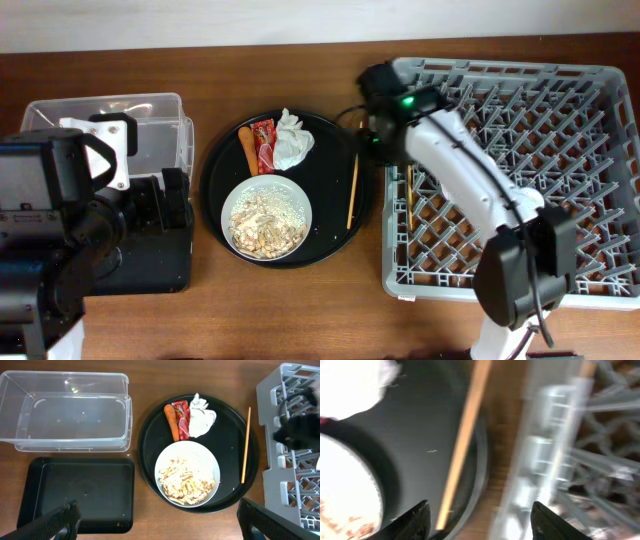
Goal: Sort waste into correct bins and load items into the dishwasher rack
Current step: 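Grasp the wooden chopsticks with the right gripper and move them to the rack, then release the chopsticks in the rack and retract the right gripper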
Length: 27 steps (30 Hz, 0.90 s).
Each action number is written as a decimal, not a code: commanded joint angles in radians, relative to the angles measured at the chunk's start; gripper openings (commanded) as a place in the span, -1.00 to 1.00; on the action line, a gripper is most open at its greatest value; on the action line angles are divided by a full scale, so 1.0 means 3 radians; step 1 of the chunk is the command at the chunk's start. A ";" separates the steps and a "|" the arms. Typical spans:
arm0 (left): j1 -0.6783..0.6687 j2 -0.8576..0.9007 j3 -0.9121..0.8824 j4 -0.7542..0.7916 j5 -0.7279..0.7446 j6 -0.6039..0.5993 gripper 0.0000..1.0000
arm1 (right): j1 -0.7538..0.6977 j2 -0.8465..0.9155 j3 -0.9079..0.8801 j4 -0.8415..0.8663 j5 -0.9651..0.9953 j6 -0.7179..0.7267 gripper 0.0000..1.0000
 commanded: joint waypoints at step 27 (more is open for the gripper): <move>-0.0001 -0.0029 -0.0004 0.0008 -0.0034 -0.0045 0.99 | -0.0338 -0.0050 -0.0111 -0.0378 0.0285 0.0281 -0.88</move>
